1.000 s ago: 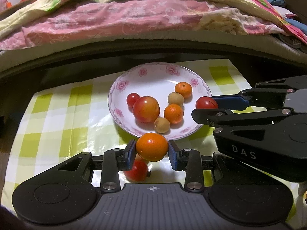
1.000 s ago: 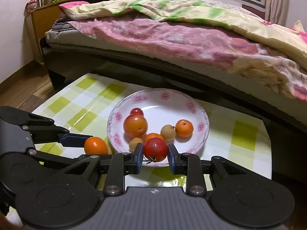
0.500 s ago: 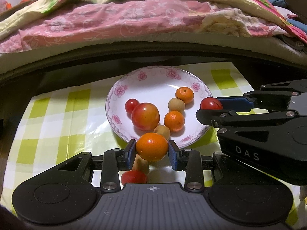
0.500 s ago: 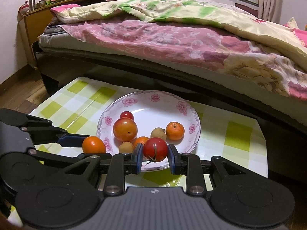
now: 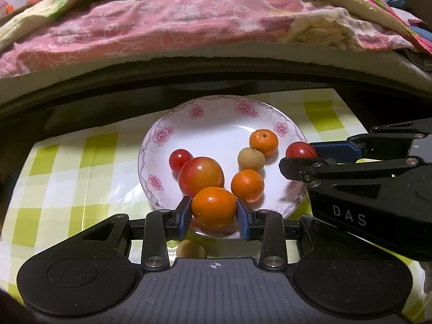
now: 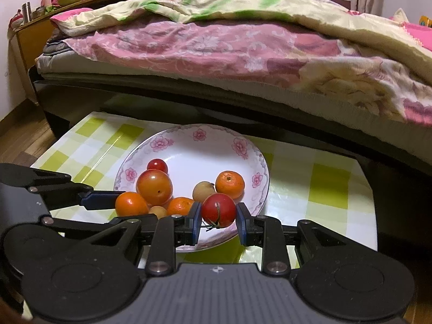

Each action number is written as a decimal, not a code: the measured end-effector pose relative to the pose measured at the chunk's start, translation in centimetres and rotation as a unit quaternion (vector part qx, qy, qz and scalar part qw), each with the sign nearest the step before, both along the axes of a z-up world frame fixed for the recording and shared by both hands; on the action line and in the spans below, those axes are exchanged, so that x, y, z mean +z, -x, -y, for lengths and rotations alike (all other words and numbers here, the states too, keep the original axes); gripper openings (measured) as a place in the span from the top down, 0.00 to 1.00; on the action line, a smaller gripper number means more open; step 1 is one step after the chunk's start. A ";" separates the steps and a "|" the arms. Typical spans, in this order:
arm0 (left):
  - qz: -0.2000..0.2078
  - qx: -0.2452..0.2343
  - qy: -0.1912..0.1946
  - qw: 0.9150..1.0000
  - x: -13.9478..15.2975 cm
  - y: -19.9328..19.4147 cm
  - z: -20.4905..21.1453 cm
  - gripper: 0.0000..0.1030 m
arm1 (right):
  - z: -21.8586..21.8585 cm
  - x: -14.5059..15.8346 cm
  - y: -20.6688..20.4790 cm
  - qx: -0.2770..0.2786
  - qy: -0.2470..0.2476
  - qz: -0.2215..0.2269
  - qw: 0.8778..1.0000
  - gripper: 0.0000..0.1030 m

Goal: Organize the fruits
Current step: 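Carry the mandarin and cherry tomato into the plate and open both grippers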

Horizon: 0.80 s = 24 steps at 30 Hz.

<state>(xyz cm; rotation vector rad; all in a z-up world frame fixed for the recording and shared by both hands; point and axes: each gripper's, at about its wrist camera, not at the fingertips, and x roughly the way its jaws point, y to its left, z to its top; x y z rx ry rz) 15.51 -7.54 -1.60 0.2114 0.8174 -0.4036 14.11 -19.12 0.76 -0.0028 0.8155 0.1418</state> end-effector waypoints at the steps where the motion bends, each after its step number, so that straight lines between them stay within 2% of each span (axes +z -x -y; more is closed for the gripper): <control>1: 0.001 -0.002 0.001 1.000 0.0 -0.2 0.0 0.58 | 0.1 -0.1 -0.2 -0.001 -0.001 -0.002 1.000 0.71; 5: 0.008 -0.005 0.001 1.000 -0.2 -0.4 0.4 0.57 | 0.4 -0.5 -1.0 -0.007 -0.014 -0.011 1.000 0.71; 24: 0.014 -0.008 0.003 1.000 -0.4 -0.9 0.8 0.57 | 0.2 -1.2 -2.2 -0.010 -0.015 -0.011 1.000 0.71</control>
